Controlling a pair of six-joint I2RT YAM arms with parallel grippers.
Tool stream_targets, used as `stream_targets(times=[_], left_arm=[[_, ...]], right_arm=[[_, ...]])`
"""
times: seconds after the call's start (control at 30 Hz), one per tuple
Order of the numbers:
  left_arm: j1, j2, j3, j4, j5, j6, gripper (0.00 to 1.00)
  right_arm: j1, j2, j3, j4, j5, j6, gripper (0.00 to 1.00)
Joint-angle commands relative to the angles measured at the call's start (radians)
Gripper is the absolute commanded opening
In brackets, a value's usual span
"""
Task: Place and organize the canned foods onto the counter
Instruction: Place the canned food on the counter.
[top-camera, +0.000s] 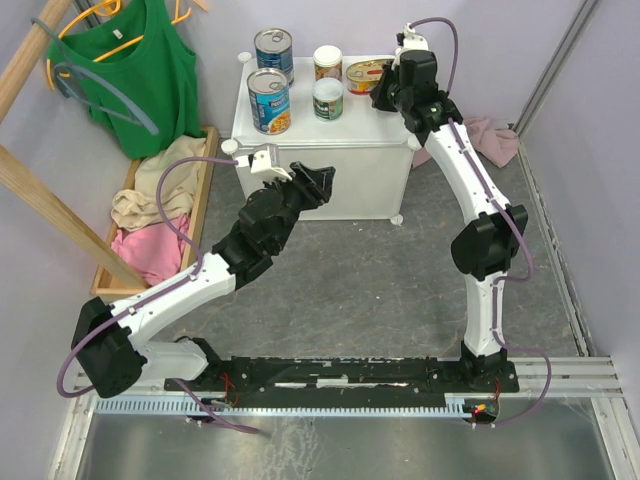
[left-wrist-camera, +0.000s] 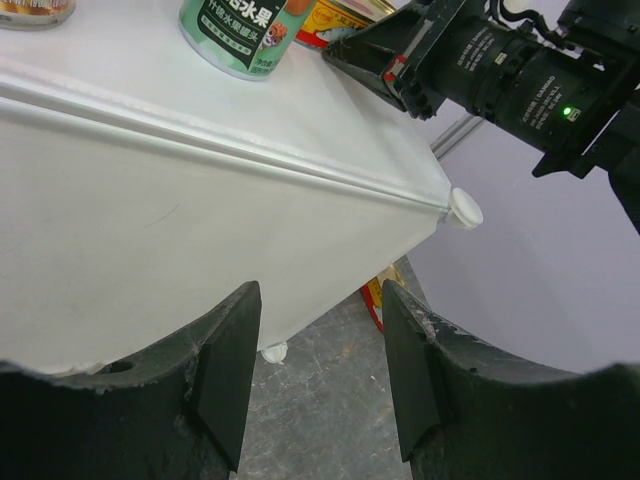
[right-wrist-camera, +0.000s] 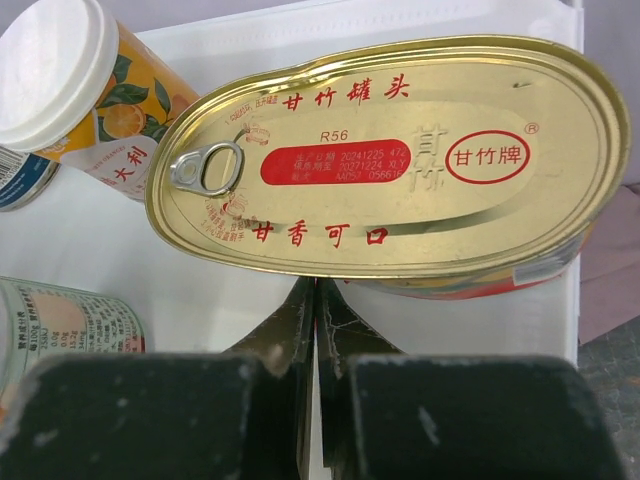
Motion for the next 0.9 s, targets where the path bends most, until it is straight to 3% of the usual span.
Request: stream_targets(times=[0.0,0.17,0.87], left_arm=[[0.009,-0.002,-0.006,0.063,-0.019,0.049,0.58],[0.011,-0.004,-0.012,0.065,-0.019,0.052,0.58],[0.027,-0.020,-0.037,0.064,-0.012,0.054,0.58]], right_arm=[[-0.002,0.011,0.039,0.039,-0.028,0.009,0.05],[0.015,-0.001,0.000,0.076,-0.027,0.009,0.05],[0.019,0.083,0.139,0.035,0.006,0.000,0.05]])
